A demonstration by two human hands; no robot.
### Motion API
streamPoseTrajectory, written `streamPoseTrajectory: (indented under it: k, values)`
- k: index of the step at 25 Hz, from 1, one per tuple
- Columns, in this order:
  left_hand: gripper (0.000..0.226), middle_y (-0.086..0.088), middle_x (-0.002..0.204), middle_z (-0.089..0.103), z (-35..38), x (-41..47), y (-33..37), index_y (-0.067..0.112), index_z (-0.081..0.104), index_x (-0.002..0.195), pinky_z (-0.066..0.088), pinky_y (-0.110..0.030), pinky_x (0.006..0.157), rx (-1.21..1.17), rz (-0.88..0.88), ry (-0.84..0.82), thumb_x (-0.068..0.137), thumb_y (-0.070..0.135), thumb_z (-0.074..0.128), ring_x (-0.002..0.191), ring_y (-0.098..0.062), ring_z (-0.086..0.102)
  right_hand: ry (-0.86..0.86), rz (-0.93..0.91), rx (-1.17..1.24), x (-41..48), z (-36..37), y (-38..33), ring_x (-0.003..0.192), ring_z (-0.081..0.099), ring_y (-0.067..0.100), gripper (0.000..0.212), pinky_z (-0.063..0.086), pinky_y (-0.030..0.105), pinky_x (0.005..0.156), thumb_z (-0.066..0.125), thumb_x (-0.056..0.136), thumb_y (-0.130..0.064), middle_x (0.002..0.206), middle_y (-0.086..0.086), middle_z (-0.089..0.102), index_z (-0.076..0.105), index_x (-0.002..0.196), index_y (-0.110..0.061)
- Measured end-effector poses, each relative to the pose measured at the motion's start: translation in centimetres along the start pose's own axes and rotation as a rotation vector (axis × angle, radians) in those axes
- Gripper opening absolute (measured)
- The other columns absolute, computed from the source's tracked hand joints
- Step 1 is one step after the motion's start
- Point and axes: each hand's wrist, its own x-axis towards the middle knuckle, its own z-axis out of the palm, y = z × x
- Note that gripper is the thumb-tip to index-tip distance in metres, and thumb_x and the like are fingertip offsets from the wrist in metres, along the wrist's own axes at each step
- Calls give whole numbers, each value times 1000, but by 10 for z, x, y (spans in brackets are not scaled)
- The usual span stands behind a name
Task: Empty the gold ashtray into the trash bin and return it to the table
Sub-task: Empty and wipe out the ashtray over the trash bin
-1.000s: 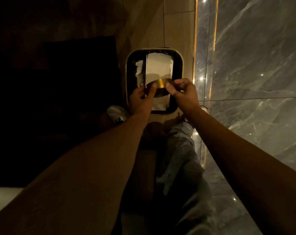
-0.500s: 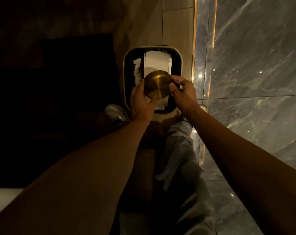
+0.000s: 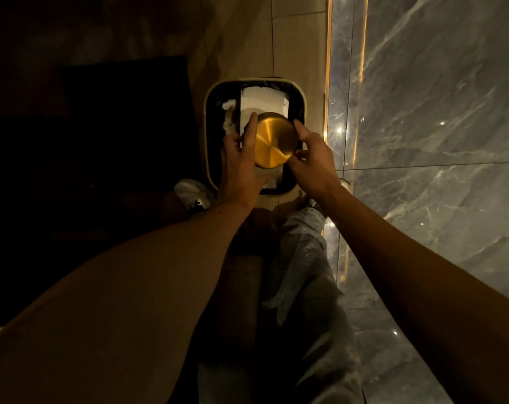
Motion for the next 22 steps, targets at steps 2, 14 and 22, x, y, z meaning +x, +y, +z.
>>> streamPoseTrajectory:
  k: [2,14,22]
  values:
    - [109,-15,136,35,-1,3,0,30,12,156,40,-34,106,69,29,22,74,18,82,125,-28,44,-13,-43,-7,-1,-4,-1,111,56,25,69,53,33,92,66,85,-5,135,14,49,36,146,-17]
    - [105,-10,156,30,-5,11,-1,14,25,152,42,-43,107,173,97,47,69,36,85,142,-31,33,-111,-289,-407,-4,-18,-2,130,42,29,95,43,36,102,80,76,-20,146,15,36,24,152,-12]
    - [115,-13,151,32,-22,16,-1,14,21,154,44,-40,105,178,171,-18,64,38,88,140,-29,35,-95,-442,-586,-2,-21,-5,135,38,41,96,33,44,111,82,74,-18,150,25,37,25,149,2]
